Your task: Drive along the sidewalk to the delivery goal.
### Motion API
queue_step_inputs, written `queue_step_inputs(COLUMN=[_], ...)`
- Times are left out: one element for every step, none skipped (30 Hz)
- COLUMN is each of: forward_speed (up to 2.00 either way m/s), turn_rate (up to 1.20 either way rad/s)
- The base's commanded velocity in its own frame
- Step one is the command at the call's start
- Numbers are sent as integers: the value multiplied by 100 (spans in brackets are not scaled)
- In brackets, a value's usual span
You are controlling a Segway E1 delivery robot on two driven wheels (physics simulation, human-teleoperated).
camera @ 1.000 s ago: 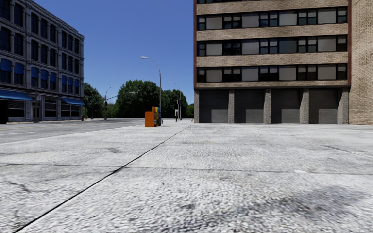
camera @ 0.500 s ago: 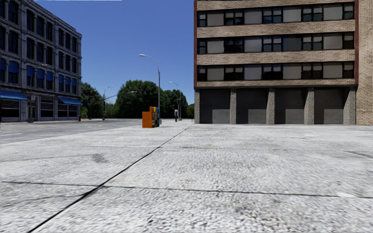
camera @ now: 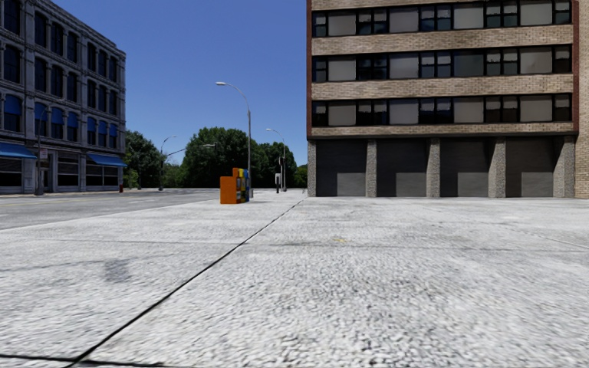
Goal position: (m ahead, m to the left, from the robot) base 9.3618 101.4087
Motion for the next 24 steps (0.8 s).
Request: queue_step_inputs(forward_speed=[200,200,200,200,200,200,200,200,200,200,200,200,200,200,200,200,200,200,200,200,200,200,200,200], turn_rate=[0,0,0,0,0,0,0,0,0,0,0,0,0,0,0,0,0,0,0,0,0,0,0,0])
